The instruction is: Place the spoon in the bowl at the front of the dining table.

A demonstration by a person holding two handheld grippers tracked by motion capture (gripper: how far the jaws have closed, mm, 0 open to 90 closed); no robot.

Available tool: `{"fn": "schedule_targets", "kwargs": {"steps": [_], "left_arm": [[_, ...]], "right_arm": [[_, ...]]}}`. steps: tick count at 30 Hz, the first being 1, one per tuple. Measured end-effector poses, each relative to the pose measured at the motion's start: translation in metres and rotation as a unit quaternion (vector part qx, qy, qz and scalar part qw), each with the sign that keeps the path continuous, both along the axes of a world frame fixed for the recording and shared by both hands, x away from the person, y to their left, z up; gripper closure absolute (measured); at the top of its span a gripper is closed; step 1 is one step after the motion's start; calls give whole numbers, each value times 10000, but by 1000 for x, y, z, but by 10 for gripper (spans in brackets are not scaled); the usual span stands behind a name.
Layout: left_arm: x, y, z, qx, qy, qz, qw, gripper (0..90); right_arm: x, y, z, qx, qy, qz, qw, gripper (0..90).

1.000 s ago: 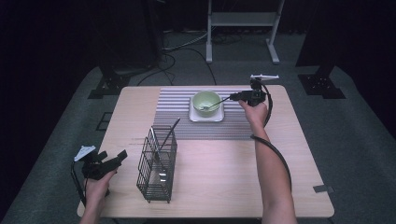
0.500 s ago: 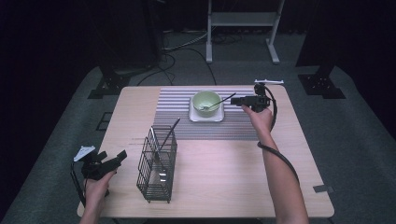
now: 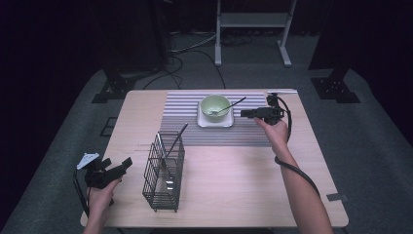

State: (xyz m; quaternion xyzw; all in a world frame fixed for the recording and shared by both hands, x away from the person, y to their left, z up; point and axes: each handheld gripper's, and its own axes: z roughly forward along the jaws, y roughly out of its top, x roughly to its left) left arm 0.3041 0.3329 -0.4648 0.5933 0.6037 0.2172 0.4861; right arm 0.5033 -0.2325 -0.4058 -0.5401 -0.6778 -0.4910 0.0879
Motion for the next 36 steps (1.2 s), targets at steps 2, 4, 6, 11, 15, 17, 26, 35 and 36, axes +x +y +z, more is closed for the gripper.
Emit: {"fn": "schedule_targets", "kwargs": {"steps": [2,4,6,11,15,17,26,35,36], "left_arm": [[0,0,0,-4,-2,16,10000,10],[-1,1,0,-13,-7,21,10000,10],[-1,1,0,-11,-9,23,10000,10],[-1,0,0,7,-8,15,10000,10],[-2,0,0,15,-5,20,10000,10],[-2,0,0,17,-6,25,10000,10],[-2,0,0,13,-1,29,10000,10],[-2,1,0,7,6,33,10000,10],[-3,1,0,3,6,36,10000,10]], "right_arm": [[-3,1,-1,2,-14,61,10000,416],[-6,2,-1,6,-7,111,9999,410],[-9,3,-1,18,-19,181,9998,404],[-17,6,-2,21,-4,326,9995,384],[-21,6,-4,29,7,370,9993,364],[-23,6,-5,52,25,388,9992,352],[-33,6,-10,59,74,517,9986,333],[-45,7,-13,50,118,686,9976,314],[-46,8,-14,42,112,694,9975,311]]}}
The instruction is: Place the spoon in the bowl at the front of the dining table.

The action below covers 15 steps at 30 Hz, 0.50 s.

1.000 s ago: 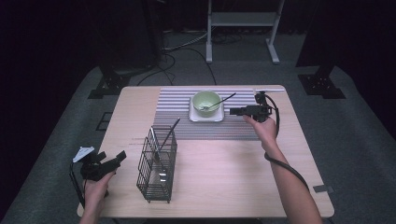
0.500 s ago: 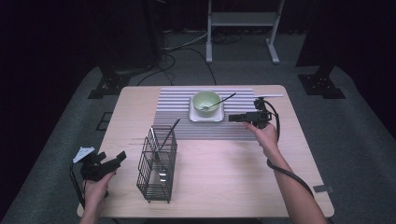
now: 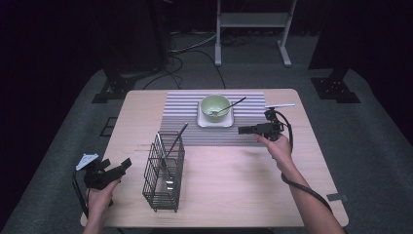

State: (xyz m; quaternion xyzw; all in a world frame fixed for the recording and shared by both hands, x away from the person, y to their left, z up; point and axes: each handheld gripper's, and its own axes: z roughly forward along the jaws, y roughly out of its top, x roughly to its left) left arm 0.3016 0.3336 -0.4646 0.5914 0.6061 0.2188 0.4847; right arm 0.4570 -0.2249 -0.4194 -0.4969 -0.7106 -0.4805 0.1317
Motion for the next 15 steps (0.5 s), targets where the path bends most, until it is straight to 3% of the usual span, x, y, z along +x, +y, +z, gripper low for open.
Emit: {"fn": "schedule_targets", "kwargs": {"steps": [15], "left_arm": [[0,0,0,8,-11,3,10000,10]], "right_arm": [[-20,7,-7,-63,-2,306,9995,269]]}}
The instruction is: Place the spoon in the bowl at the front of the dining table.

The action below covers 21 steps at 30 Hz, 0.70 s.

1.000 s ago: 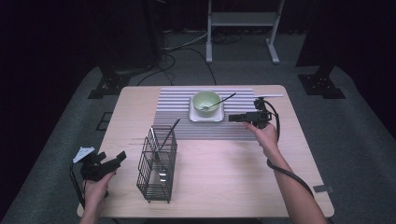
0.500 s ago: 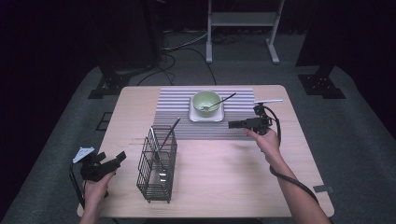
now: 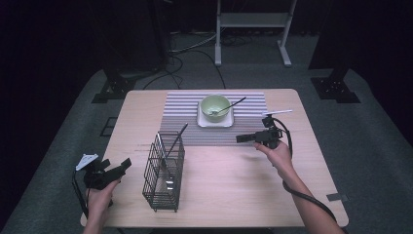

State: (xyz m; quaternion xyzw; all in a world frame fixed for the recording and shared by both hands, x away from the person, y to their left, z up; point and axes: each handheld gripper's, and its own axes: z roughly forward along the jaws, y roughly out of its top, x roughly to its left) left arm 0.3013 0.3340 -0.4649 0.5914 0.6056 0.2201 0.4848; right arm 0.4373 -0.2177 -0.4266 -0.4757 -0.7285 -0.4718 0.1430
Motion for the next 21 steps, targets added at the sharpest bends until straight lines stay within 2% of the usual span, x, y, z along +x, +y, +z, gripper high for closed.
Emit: {"fn": "schedule_targets", "kwargs": {"steps": [7,21], "left_arm": [[0,0,0,8,9,-3,10000,10],[0,0,0,7,14,4,10000,10]], "right_arm": [[-8,0,-1,-79,-42,77,9999,265],[-25,-5,-8,20,-38,145,9999,265]]}}
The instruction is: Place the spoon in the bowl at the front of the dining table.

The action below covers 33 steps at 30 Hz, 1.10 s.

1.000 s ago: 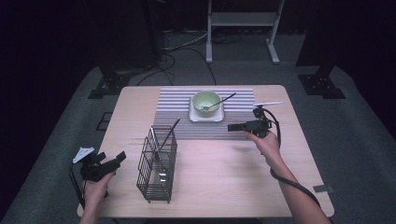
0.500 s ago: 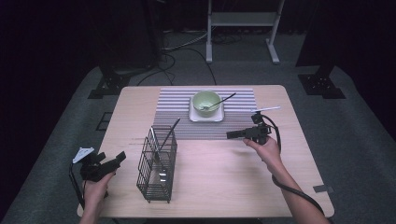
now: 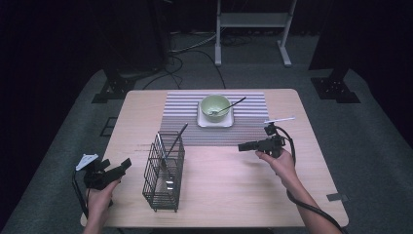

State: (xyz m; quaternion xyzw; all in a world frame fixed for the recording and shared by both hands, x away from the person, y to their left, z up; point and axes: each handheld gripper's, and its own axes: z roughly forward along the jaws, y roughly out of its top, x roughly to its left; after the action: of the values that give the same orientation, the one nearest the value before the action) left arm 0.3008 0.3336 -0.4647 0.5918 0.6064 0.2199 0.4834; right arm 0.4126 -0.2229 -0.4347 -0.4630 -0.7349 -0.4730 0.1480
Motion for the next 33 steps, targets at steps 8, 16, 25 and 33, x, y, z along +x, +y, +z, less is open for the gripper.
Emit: {"fn": "schedule_targets", "kwargs": {"steps": [8,16,25,33], "left_arm": [[0,0,0,4,-4,-1,10000,10],[0,0,0,9,1,-2,10000,10],[0,-1,0,13,-1,-7,10000,10],[0,-1,0,17,-4,-13,10000,10]], "right_arm": [[-9,-4,-2,48,-22,11,10000,265],[-18,-6,-4,51,-45,56,10000,265],[-28,-7,-6,78,-60,101,9999,265],[-37,-6,-7,106,-100,163,9998,265]]}}
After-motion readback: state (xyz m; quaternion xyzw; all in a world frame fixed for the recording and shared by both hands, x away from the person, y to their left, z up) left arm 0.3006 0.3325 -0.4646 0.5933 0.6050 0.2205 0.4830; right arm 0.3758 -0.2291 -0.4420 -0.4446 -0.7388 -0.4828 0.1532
